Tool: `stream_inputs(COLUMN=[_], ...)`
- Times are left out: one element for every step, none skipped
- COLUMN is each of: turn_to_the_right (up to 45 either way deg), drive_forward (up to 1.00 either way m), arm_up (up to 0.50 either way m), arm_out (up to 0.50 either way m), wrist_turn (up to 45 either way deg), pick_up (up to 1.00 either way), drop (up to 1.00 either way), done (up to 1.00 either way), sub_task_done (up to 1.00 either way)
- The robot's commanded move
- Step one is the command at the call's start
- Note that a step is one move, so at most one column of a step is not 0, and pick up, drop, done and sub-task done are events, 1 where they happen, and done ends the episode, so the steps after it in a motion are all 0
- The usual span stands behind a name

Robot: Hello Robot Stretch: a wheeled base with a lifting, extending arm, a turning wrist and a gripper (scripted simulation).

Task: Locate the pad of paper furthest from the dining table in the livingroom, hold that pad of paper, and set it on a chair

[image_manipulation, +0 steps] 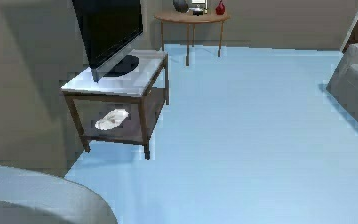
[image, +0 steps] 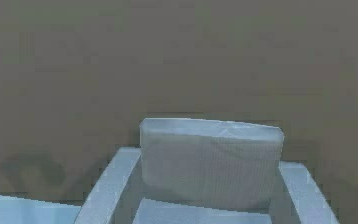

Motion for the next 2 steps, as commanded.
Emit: stream_inputs(turn_to_the_right=[6.0, 0.0], drive_forward=[0.00, 0.05], arm_up=[0.00, 0.00], arm_out=[0.00, 0.00], wrist_turn=[0.0, 0.0], pick_up=[0.00, 0.00], drop=[0.00, 0.00], done=[0.00, 0.00], sub_task_done=[0.00, 0.00])
